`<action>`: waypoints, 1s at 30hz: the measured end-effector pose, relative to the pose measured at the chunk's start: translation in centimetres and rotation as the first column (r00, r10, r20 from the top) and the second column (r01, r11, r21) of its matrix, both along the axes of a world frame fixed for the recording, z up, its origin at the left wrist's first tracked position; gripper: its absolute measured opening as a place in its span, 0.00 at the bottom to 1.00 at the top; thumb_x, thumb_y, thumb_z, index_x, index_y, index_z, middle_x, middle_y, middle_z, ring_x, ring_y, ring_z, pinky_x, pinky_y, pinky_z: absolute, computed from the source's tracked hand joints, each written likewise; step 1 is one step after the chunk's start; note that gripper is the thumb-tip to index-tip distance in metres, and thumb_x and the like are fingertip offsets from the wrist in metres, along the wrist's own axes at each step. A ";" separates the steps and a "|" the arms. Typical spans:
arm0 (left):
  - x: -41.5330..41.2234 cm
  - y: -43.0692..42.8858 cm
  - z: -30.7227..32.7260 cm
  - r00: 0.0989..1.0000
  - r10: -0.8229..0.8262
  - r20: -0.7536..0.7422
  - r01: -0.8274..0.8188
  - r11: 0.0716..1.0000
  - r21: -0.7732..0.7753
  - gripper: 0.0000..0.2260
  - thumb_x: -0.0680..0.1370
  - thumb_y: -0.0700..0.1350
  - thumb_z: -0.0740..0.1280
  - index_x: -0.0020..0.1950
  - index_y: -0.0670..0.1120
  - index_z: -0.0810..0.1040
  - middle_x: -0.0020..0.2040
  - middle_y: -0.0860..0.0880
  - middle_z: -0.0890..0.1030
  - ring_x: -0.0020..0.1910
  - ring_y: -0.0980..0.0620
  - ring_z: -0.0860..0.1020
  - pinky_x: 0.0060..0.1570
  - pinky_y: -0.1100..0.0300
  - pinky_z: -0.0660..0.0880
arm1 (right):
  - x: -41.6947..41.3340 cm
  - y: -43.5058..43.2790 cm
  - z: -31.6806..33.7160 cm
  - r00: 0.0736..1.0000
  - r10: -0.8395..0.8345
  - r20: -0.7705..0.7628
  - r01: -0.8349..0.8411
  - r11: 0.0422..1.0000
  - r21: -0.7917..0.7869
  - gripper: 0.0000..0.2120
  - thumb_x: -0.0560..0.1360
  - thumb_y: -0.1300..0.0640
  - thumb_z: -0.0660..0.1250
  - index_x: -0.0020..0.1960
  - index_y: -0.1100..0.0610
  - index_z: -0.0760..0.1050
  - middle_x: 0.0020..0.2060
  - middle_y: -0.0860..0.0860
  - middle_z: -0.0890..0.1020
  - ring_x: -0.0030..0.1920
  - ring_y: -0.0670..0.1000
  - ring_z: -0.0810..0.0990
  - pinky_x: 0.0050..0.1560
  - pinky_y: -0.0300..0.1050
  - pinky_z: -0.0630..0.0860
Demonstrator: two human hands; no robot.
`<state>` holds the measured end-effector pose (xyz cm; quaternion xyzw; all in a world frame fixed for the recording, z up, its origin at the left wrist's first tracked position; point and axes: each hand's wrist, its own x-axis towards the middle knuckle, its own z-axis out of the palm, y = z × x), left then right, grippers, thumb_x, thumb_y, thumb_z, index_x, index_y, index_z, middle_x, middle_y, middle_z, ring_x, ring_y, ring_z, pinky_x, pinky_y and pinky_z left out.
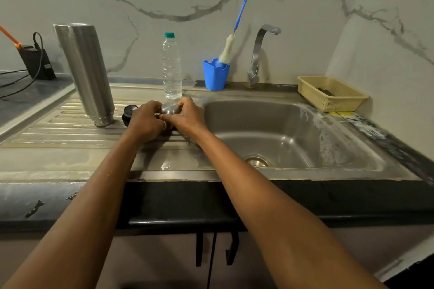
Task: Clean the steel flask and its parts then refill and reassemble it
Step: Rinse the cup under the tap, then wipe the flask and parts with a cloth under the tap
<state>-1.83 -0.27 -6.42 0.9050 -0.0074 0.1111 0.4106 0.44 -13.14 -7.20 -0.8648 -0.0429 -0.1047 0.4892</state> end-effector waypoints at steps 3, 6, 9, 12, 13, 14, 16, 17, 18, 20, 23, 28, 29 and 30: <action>-0.3 -0.5 0.1 1.000 0.009 -0.007 -0.009 1.000 0.008 0.26 0.74 0.30 0.68 0.73 0.37 0.71 0.66 0.38 0.77 0.65 0.41 0.76 0.59 0.56 0.69 | 0.0 -0.1 0.1 1.000 0.012 -0.009 -0.012 1.000 -0.014 0.29 0.67 0.46 0.80 0.60 0.59 0.74 0.54 0.56 0.83 0.57 0.56 0.81 0.57 0.53 0.80; -0.6 -0.7 0.2 1.000 0.008 -0.014 -0.008 1.000 0.007 0.29 0.74 0.30 0.68 0.75 0.38 0.68 0.69 0.38 0.76 0.67 0.40 0.75 0.61 0.55 0.70 | -0.1 0.0 0.3 0.999 0.013 -0.036 -0.014 1.000 -0.025 0.31 0.67 0.45 0.80 0.61 0.60 0.73 0.55 0.56 0.83 0.58 0.57 0.81 0.57 0.53 0.79; -0.9 -0.8 0.4 1.000 0.016 -0.014 -0.016 1.000 0.012 0.32 0.74 0.31 0.68 0.78 0.39 0.66 0.71 0.38 0.74 0.70 0.40 0.73 0.67 0.52 0.69 | -0.2 0.0 0.5 0.999 0.012 -0.043 -0.013 1.000 -0.022 0.33 0.66 0.44 0.81 0.61 0.60 0.72 0.55 0.56 0.83 0.58 0.57 0.81 0.58 0.54 0.79; -1.3 -1.1 0.9 1.000 0.017 -0.011 -0.017 0.999 0.037 0.32 0.74 0.32 0.68 0.78 0.39 0.64 0.73 0.37 0.73 0.72 0.39 0.71 0.68 0.53 0.67 | -0.4 -0.1 0.7 0.999 0.020 -0.040 -0.020 1.000 -0.013 0.35 0.66 0.44 0.80 0.64 0.60 0.72 0.56 0.55 0.83 0.59 0.56 0.81 0.60 0.54 0.79; -1.4 -1.2 1.0 1.000 0.016 -0.012 -0.015 0.999 0.041 0.32 0.74 0.32 0.68 0.78 0.39 0.64 0.72 0.37 0.73 0.72 0.39 0.71 0.68 0.53 0.67 | -0.5 -0.1 0.8 0.999 0.025 -0.037 -0.026 1.000 -0.014 0.36 0.66 0.44 0.80 0.65 0.60 0.71 0.56 0.55 0.83 0.60 0.56 0.81 0.60 0.54 0.79; -1.5 -1.2 1.2 1.000 0.016 -0.013 -0.016 0.999 0.037 0.33 0.74 0.32 0.68 0.78 0.40 0.65 0.72 0.37 0.74 0.71 0.40 0.72 0.68 0.52 0.68 | -0.7 -0.2 1.1 0.999 0.031 -0.034 -0.031 0.999 -0.019 0.36 0.67 0.44 0.80 0.66 0.61 0.71 0.57 0.56 0.83 0.60 0.56 0.81 0.60 0.54 0.79; -1.5 -1.3 1.5 1.000 0.017 -0.019 -0.016 1.000 0.026 0.33 0.73 0.31 0.68 0.78 0.39 0.65 0.72 0.38 0.73 0.70 0.40 0.73 0.68 0.50 0.69 | -0.8 -0.5 1.6 0.998 0.048 -0.034 -0.049 0.998 -0.029 0.37 0.68 0.45 0.79 0.68 0.61 0.69 0.59 0.56 0.82 0.61 0.56 0.80 0.61 0.53 0.79; -1.6 -1.4 1.8 1.000 0.014 -0.022 -0.013 1.000 0.023 0.33 0.73 0.31 0.69 0.78 0.39 0.65 0.73 0.37 0.73 0.71 0.40 0.73 0.69 0.49 0.70 | -0.9 -0.8 1.8 0.998 0.056 -0.039 -0.057 0.998 -0.029 0.36 0.69 0.45 0.79 0.68 0.61 0.69 0.60 0.56 0.81 0.61 0.56 0.80 0.61 0.52 0.79; -1.6 -1.5 2.0 1.000 0.009 -0.025 -0.009 1.000 0.021 0.34 0.73 0.31 0.68 0.78 0.39 0.64 0.73 0.38 0.72 0.71 0.39 0.72 0.69 0.48 0.70 | -0.9 -1.0 2.0 0.997 0.060 -0.043 -0.062 0.998 -0.031 0.35 0.70 0.45 0.78 0.68 0.60 0.69 0.60 0.56 0.81 0.60 0.56 0.80 0.59 0.51 0.78; -1.7 -1.7 2.6 1.000 0.007 -0.026 -0.006 0.999 0.033 0.34 0.74 0.31 0.68 0.79 0.40 0.64 0.74 0.39 0.71 0.72 0.40 0.72 0.70 0.48 0.70 | -1.2 -1.5 2.6 0.997 0.071 -0.043 -0.073 0.997 -0.040 0.31 0.70 0.44 0.77 0.65 0.58 0.71 0.58 0.55 0.81 0.58 0.55 0.80 0.56 0.48 0.78; -2.0 -2.2 3.4 1.000 0.023 -0.007 -0.022 0.997 0.076 0.33 0.74 0.32 0.69 0.79 0.41 0.65 0.75 0.41 0.71 0.72 0.41 0.71 0.68 0.52 0.68 | -1.6 -2.2 3.5 0.995 0.094 -0.040 -0.096 0.994 -0.058 0.25 0.71 0.45 0.77 0.60 0.58 0.73 0.53 0.53 0.81 0.53 0.52 0.79 0.50 0.45 0.75; -2.4 -3.3 4.7 0.999 0.019 0.043 -0.024 0.992 0.125 0.31 0.74 0.33 0.70 0.77 0.41 0.68 0.74 0.41 0.73 0.72 0.41 0.71 0.66 0.54 0.68 | -2.0 -3.3 4.7 0.995 0.097 -0.010 -0.098 0.990 -0.105 0.20 0.71 0.46 0.77 0.40 0.54 0.67 0.34 0.48 0.71 0.35 0.46 0.68 0.34 0.43 0.64; -2.5 -3.6 4.9 0.999 0.013 0.048 -0.019 0.992 0.123 0.30 0.75 0.33 0.70 0.77 0.40 0.68 0.73 0.40 0.74 0.71 0.41 0.72 0.66 0.54 0.69 | -2.1 -3.5 4.8 0.996 0.091 -0.004 -0.091 0.989 -0.116 0.21 0.71 0.46 0.77 0.38 0.54 0.66 0.33 0.48 0.70 0.34 0.47 0.68 0.33 0.44 0.64; -2.5 -3.9 5.0 0.999 0.007 0.053 -0.014 0.993 0.120 0.30 0.75 0.34 0.71 0.76 0.40 0.69 0.72 0.40 0.74 0.70 0.40 0.73 0.66 0.53 0.69 | -2.2 -3.8 5.0 0.996 0.087 0.003 -0.086 0.989 -0.118 0.22 0.71 0.46 0.77 0.37 0.54 0.65 0.32 0.49 0.70 0.34 0.48 0.68 0.34 0.46 0.64</action>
